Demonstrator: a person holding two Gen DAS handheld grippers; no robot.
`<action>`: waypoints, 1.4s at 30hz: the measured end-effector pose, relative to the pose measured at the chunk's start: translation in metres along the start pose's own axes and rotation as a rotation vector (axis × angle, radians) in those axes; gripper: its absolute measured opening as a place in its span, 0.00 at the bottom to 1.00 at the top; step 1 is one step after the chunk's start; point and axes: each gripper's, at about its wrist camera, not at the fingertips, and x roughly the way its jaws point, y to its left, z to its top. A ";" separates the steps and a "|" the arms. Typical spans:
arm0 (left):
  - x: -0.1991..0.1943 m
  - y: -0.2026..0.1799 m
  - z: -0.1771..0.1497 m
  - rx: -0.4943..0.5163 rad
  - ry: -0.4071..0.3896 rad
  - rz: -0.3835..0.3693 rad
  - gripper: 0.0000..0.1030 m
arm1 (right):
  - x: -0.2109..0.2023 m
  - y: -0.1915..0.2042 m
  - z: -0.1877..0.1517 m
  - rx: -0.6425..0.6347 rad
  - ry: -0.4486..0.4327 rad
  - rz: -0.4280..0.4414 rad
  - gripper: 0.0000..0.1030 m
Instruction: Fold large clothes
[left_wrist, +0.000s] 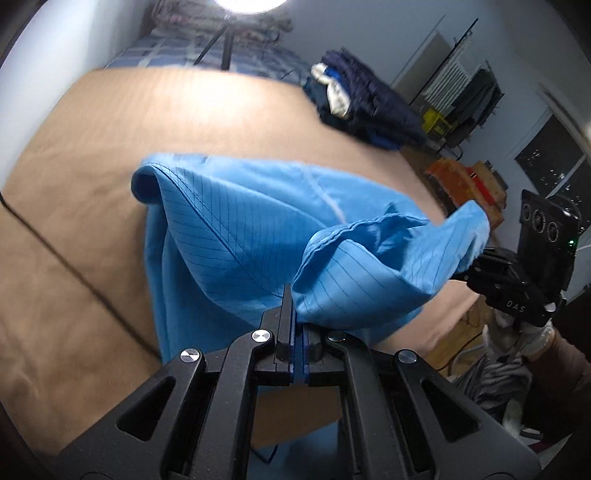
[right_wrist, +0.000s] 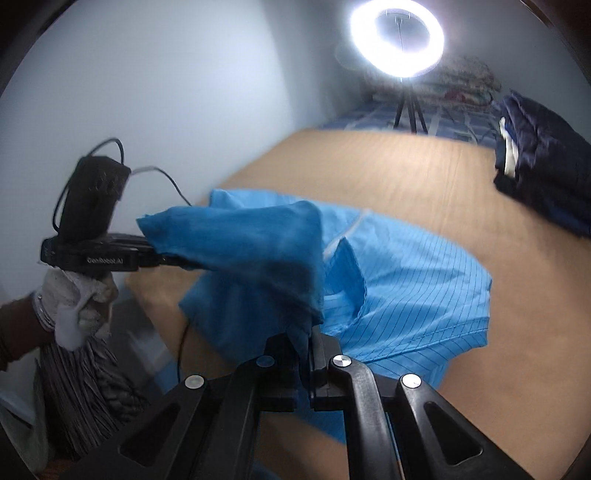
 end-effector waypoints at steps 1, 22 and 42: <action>0.003 0.002 -0.007 -0.007 0.010 0.006 0.00 | 0.003 0.001 -0.004 -0.009 0.009 -0.009 0.00; -0.061 0.082 -0.004 -0.349 -0.083 -0.072 0.64 | -0.055 -0.049 -0.031 0.188 -0.029 0.006 0.68; 0.025 0.121 0.027 -0.466 0.107 -0.221 0.00 | 0.024 -0.146 -0.044 0.671 -0.016 0.338 0.01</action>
